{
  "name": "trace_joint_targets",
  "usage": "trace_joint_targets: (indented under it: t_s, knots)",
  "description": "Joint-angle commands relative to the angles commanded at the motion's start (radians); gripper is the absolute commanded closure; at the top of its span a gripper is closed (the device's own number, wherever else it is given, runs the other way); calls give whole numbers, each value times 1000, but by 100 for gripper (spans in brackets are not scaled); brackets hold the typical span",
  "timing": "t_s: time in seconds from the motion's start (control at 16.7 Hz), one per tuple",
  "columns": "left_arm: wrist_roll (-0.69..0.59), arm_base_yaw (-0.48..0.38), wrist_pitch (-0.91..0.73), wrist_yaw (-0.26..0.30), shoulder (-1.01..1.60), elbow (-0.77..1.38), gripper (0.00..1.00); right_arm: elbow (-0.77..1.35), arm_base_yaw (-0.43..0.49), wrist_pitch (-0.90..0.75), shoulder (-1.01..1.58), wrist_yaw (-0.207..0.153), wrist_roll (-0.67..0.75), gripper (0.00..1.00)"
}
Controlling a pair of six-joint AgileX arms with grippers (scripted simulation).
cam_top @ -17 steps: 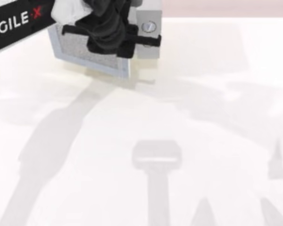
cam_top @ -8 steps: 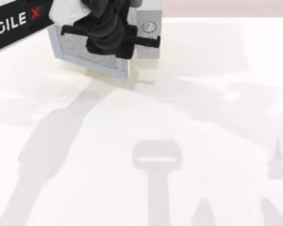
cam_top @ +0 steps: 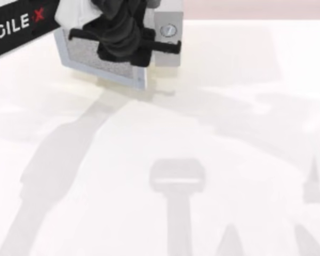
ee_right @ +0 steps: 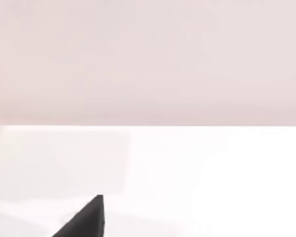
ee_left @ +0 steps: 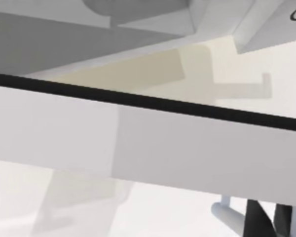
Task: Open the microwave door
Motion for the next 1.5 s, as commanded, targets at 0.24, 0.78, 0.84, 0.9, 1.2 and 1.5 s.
trace_joint_targets:
  t_s: [0.24, 0.78, 0.84, 0.9, 1.2, 1.5]
  knots:
    - [0, 0, 0, 0, 0, 0, 100, 0, 0, 0, 0, 0, 0, 0]
    - [29, 2, 12, 21, -19, -32, 100, 0, 0, 0, 0, 0, 0, 0]
    - [50, 8, 20, 32, -34, -52, 100, 0, 0, 0, 0, 0, 0, 0]
    - [72, 14, 28, 43, -50, -73, 100, 0, 0, 0, 0, 0, 0, 0]
    - [125, 30, 47, 71, -88, -124, 100, 0, 0, 0, 0, 0, 0, 0]
    - [125, 30, 47, 71, -88, -124, 100, 0, 0, 0, 0, 0, 0, 0]
